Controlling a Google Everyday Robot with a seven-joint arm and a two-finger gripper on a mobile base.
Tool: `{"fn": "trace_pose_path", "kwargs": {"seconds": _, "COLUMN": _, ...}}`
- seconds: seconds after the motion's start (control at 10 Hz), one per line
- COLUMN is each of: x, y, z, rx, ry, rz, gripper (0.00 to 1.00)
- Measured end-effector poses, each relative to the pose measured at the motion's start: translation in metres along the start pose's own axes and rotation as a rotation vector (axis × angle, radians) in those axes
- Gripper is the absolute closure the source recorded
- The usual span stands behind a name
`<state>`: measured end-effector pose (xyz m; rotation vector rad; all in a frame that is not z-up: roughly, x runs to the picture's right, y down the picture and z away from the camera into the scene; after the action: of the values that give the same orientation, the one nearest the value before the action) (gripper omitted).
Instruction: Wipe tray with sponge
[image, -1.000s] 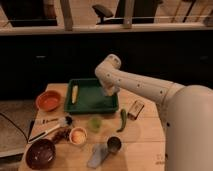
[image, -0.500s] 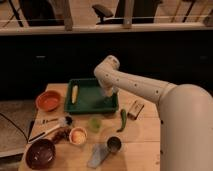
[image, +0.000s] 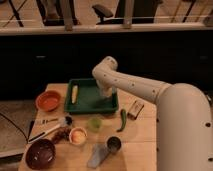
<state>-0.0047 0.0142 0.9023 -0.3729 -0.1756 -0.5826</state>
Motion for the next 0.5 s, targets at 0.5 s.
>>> {"fn": "trace_pose_path", "kwargs": {"seconds": 0.5, "x": 0.0032, "y": 0.0042, "z": 0.0089, "rx": -0.019, "ry": -0.039, "rz": -0.007, "gripper": 1.00}}
